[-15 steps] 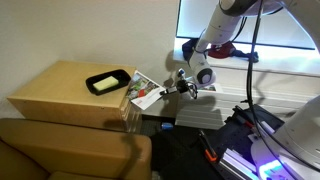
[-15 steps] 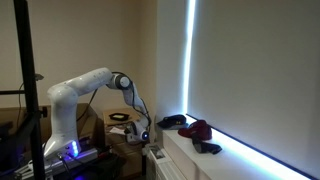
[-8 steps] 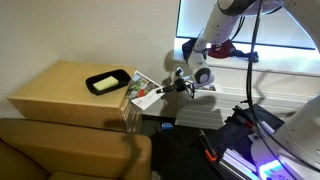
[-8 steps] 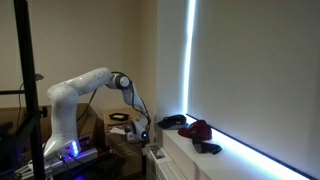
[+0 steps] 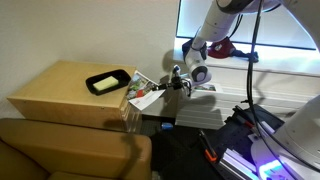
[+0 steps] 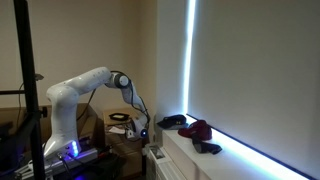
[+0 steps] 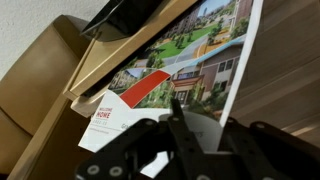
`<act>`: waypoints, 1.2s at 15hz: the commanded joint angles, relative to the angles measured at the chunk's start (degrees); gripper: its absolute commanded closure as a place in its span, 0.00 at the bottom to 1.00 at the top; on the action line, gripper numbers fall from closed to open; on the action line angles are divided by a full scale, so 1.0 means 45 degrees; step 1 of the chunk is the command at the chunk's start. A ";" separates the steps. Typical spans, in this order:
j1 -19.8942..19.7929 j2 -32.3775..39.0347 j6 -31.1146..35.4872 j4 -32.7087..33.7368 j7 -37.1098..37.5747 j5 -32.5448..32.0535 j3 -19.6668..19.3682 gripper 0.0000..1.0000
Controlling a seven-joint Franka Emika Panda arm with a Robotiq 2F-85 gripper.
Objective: Pick up the book from the cabinet and put it by the window.
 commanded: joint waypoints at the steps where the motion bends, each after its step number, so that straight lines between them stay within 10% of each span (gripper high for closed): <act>1: 0.0294 -0.0267 0.0077 -0.0176 0.0027 0.0118 -0.0224 0.98; 10: 0.0639 -0.1242 0.1169 -0.1645 -0.0206 -0.1859 -0.2191 0.99; 18: -0.0479 -0.5115 0.3221 -0.4729 -0.3192 -0.2392 -0.4732 0.99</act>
